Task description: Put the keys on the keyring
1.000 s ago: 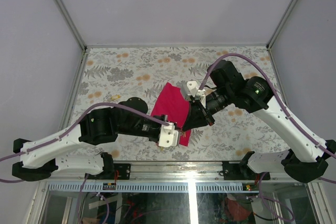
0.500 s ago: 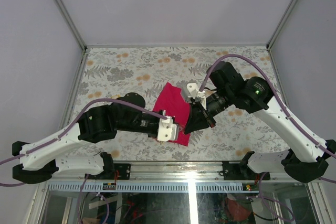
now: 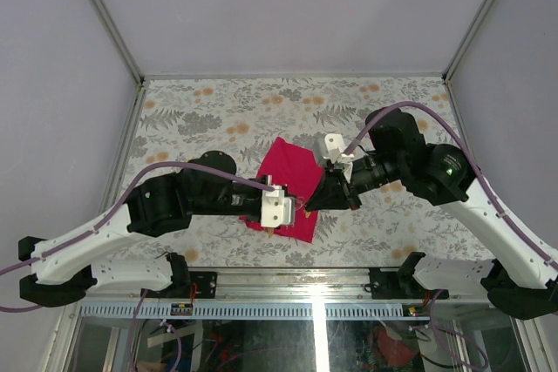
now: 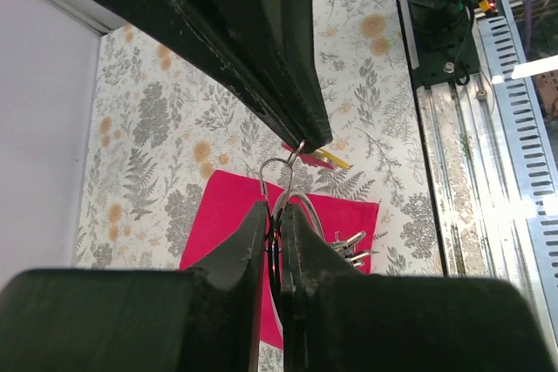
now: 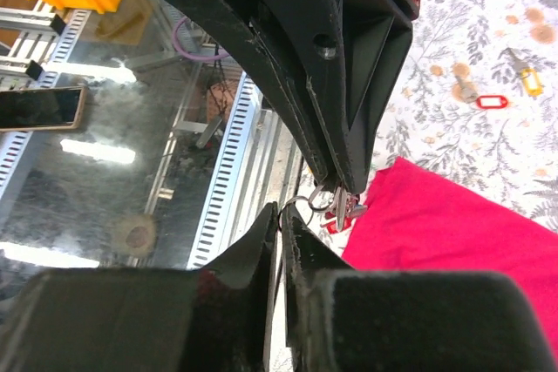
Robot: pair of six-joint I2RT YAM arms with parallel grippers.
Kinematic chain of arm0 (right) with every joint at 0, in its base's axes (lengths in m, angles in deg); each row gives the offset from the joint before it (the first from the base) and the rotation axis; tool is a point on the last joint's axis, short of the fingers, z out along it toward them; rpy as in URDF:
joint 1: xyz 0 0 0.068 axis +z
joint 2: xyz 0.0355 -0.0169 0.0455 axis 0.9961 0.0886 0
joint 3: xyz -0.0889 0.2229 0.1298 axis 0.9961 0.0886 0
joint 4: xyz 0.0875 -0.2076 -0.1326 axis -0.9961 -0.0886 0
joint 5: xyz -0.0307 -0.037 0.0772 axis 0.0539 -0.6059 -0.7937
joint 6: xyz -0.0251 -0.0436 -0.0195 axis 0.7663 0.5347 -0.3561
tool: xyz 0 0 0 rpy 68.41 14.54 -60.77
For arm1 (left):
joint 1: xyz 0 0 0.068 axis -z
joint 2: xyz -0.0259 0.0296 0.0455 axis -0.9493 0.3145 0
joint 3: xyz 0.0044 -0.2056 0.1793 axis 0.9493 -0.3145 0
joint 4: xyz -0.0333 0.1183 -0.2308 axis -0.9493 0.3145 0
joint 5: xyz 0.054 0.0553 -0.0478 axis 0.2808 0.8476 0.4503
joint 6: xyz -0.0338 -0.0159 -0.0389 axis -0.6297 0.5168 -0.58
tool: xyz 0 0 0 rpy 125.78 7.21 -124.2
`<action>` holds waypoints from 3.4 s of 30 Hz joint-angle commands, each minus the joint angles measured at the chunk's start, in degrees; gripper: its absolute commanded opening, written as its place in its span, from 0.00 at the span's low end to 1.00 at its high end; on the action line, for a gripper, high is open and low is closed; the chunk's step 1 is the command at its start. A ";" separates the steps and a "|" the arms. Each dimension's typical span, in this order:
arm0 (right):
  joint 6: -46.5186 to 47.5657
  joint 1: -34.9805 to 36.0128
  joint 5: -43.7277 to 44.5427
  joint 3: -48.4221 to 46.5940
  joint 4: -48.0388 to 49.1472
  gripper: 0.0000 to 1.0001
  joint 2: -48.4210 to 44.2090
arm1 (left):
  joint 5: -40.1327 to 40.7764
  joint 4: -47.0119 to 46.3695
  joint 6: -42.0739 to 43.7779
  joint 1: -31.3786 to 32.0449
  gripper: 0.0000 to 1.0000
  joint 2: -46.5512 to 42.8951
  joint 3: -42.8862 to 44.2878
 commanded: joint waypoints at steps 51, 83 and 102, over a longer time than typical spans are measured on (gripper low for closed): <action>-51.61 1.53 35.98 17.48 37.54 0.42 -12.61 | 21.21 -17.23 -1.43 -1.67 0.00 -6.00 -8.56; -56.34 1.52 31.09 17.64 42.52 0.25 -4.87 | 18.66 -19.58 -1.54 -1.62 0.00 -6.90 -9.54; -51.58 1.49 26.42 19.01 48.70 0.00 -7.01 | 19.69 -22.50 -3.14 -1.61 0.30 -9.30 -12.61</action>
